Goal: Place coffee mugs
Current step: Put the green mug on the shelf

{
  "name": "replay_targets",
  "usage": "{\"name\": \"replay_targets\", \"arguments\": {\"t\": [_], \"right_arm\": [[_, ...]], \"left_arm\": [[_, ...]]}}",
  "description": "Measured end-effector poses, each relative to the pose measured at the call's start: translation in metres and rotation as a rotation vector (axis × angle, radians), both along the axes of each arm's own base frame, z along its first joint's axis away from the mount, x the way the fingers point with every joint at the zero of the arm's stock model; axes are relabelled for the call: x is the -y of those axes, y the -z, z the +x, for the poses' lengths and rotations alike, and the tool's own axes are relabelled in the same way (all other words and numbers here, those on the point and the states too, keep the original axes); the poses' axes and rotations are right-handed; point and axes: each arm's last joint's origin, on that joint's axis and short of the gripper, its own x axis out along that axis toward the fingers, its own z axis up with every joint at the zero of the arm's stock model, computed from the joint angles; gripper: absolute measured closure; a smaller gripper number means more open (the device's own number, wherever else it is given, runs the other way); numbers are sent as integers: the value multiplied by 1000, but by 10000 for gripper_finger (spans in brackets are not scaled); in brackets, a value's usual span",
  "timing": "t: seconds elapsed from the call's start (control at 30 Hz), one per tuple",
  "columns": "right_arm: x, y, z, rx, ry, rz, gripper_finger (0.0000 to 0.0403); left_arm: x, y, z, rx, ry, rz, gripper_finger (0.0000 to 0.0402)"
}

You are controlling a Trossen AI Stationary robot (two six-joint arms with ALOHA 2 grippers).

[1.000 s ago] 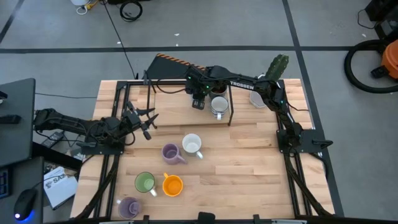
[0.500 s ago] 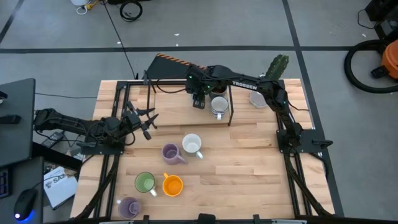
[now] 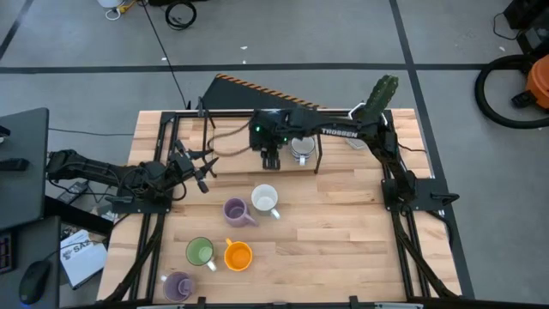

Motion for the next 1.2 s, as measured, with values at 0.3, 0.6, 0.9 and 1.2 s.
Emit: {"name": "replay_targets", "arguments": {"t": [0.3,0.6,0.9,1.2], "right_arm": [[-50,12,9,-49,-128,24,213],[-61,26,18,-48,-181,117,224],[-71,26,20,-22,-189,150,224],[-73,63,18,-74,-162,142,224]], "left_arm": [[0,0,0,8,0,-11,261],[0,0,0,11,1,-15,261],[0,0,0,11,1,-15,261],[0,0,0,10,2,-14,261]]}}
